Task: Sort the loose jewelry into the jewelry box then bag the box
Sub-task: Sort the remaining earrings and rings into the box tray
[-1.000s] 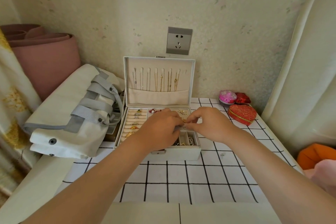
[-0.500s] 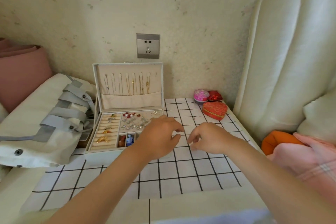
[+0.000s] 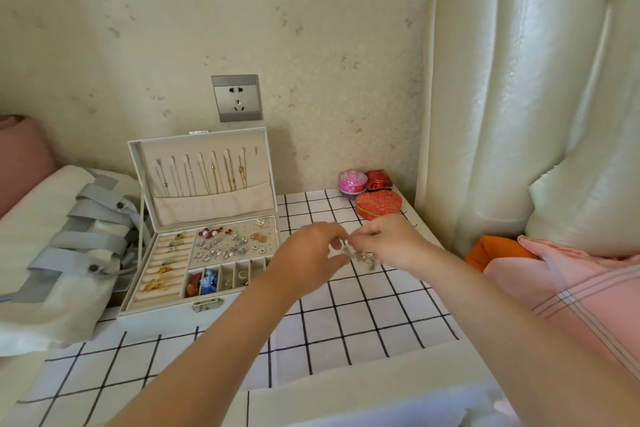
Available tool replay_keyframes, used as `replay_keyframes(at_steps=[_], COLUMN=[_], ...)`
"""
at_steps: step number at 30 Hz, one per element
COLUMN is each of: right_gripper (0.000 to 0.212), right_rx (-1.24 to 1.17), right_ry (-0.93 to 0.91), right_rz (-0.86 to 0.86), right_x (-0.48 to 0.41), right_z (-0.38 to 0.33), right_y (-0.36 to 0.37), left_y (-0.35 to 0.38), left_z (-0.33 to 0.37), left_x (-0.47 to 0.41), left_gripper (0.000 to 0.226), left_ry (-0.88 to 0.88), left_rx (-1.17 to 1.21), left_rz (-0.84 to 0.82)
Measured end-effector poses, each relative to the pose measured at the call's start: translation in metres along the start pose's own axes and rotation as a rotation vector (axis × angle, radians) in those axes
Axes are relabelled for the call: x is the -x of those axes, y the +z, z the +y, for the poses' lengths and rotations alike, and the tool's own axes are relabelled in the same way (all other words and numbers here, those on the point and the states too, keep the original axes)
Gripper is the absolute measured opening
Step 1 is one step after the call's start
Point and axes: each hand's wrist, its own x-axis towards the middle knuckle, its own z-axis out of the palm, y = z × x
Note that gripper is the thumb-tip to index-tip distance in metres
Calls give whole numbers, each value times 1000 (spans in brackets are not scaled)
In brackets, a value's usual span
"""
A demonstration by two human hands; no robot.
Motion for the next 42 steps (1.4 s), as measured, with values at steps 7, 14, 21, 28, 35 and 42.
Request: replay_keyframes(at_steps=[7, 14, 21, 28, 35, 42], right_gripper=[17, 12, 21, 35, 26, 12], right_rx=[-320, -155, 275, 529, 616, 533], right_ry=[132, 58, -71, -148, -97, -68], right_rz=[-44, 83, 170, 68, 70, 81], right_x=[-4, -17, -43, -77, -99, -99], right_z=[-2, 7, 35, 32, 29, 18], right_y=[-15, -18, -16, 9, 26, 31], left_y=[-4, -6, -9, 4, 4, -6], left_z=[15, 5, -17, -35, -47, -49], left_x=[-21, -39, -60, -70, -71, -64], left_gripper=[10, 7, 12, 12, 17, 19], left_ry=[-47, -127, -295, -303, -294, -278], left_rx=[288, 210, 272, 87, 56, 69], left_rz=[129, 171, 186, 92, 77, 66])
